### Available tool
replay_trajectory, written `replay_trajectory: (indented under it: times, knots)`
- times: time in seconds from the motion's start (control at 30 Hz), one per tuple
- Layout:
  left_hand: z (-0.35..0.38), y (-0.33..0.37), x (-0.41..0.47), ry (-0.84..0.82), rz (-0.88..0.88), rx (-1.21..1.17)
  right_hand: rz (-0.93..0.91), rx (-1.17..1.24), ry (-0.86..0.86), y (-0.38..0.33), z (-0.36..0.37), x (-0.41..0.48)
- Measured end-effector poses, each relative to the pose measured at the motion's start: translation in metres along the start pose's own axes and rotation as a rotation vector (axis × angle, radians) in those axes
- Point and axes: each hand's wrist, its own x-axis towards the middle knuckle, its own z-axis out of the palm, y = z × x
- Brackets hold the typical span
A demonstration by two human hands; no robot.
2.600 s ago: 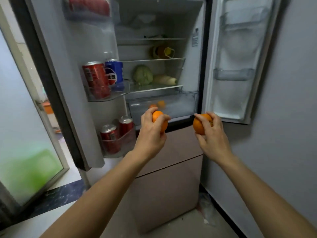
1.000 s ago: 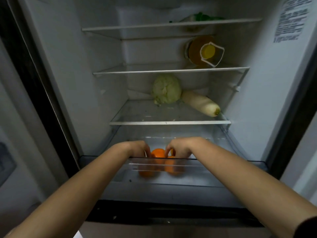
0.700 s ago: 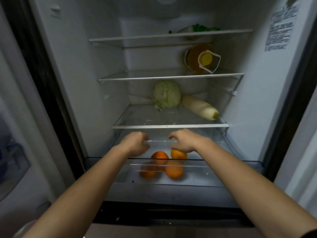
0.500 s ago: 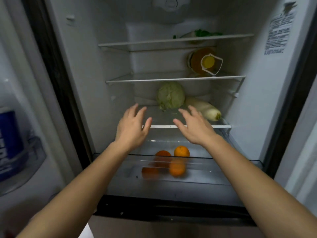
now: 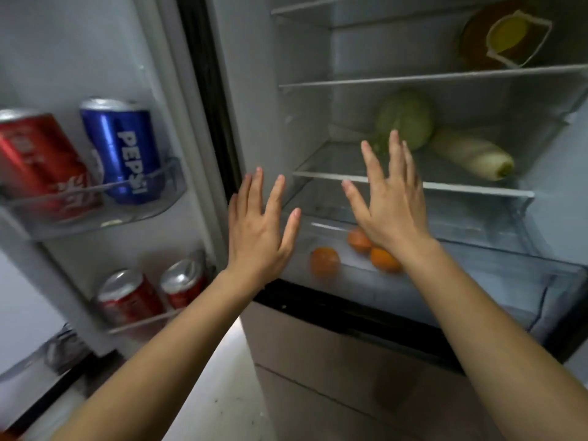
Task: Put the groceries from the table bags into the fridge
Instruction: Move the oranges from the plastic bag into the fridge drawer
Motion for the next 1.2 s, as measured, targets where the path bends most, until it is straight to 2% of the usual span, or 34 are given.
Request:
replay_trajectory:
  times: [0.23,0.43,0.53,0.7,0.83,1.0,1.2]
  knots:
    - [-0.096,-0.045,-0.075,-0.034,-0.005,0.082,-0.085,0.118,0.08,-0.095,0.003,-0.051]
    - [-0.231,-0.134,-0.181,0.018,-0.065,0.202,-0.179,0.28,0.172,-0.253,-0.005,-0.115]
    - [-0.312,-0.199,-0.255,-0.031,-0.201,0.333,-0.208,0.369,0.103,-0.356,-0.002,-0.162]
    - [-0.434,-0.297,-0.364,-0.179,-0.494,0.582,-0.445,0.471,-0.052,-0.518,0.013,-0.235]
    - [-0.505,-0.348,-0.431,-0.161,-0.699,0.638,-0.564,0.546,-0.188,-0.624,0.021,-0.274]
    - [-0.551,-0.407,-0.488,-0.15,-0.846,0.714,-0.658,0.603,-0.274,-0.73,0.045,-0.297]
    - [-0.556,-0.51,-0.51,-0.231,-0.934,0.787,-0.686,0.691,-0.376,-0.831,0.123,-0.304]
